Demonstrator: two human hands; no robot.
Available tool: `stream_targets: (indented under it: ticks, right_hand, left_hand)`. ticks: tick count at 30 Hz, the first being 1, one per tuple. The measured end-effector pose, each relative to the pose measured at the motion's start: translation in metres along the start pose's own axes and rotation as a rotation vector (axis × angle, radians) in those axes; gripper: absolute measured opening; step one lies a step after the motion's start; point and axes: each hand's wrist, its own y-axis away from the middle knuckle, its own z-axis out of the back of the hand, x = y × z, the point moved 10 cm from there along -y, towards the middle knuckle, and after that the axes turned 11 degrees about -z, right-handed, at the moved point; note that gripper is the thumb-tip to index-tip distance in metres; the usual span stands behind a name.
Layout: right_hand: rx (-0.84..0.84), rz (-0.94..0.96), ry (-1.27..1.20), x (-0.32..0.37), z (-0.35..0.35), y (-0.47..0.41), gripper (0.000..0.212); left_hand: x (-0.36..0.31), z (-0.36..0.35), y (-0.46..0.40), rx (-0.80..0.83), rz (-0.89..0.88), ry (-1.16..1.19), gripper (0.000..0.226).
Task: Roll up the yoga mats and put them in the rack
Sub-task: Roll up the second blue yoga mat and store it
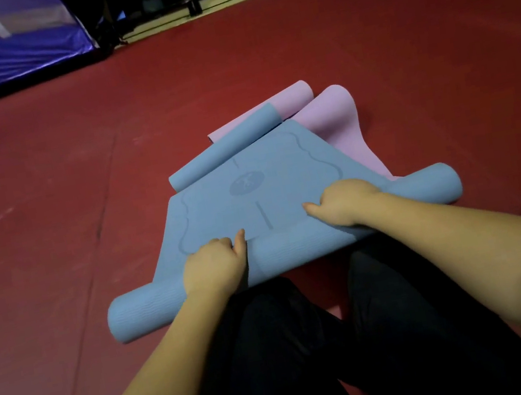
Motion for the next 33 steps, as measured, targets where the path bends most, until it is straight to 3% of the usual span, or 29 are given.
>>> stream_targets:
  ticks: [5, 9, 11, 13, 15, 18, 24, 27, 31, 33]
  right_hand:
    - [0.290, 0.053, 0.021, 0.002, -0.012, 0.012, 0.064]
    - [0.329, 0.056, 0.007, 0.006, -0.026, 0.006, 0.062]
    - [0.163, 0.082, -0.027, 0.010, -0.018, -0.003, 0.053]
    - [-0.084, 0.109, -0.099, 0.012, 0.001, -0.003, 0.046]
    - [-0.242, 0.144, -0.071, 0.017, 0.012, 0.005, 0.052]
    - [-0.343, 0.106, -0.036, 0.014, 0.015, 0.015, 0.056]
    - [-0.484, 0.133, -0.152, 0.008, -0.007, 0.047, 0.062]
    - [-0.517, 0.138, -0.114, 0.006, -0.019, 0.050, 0.056]
    - [-0.555, 0.074, -0.109, 0.004, -0.007, 0.041, 0.054]
    - [-0.524, 0.060, -0.093, 0.006, -0.006, 0.036, 0.057]
  left_hand:
    - [0.005, -0.023, 0.004, 0.269, 0.075, 0.126, 0.066]
    - [0.013, -0.037, 0.000, 0.356, 0.131, 0.208, 0.060]
    - [0.019, -0.044, -0.005, 0.375, 0.128, 0.224, 0.063]
    - [0.020, -0.047, -0.008, 0.402, 0.086, 0.183, 0.080]
    - [0.024, -0.049, -0.011, 0.400, 0.105, 0.219, 0.069]
    - [0.020, -0.048, -0.020, 0.377, 0.115, 0.294, 0.047]
    - [0.025, -0.057, -0.039, 0.460, 0.142, 0.252, 0.049]
    - [0.024, -0.056, -0.048, 0.375, 0.092, 0.234, 0.042]
    - [0.015, -0.010, -0.040, -0.016, 0.039, 0.068, 0.049]
    - [0.009, 0.005, -0.028, -0.110, 0.040, 0.005, 0.049]
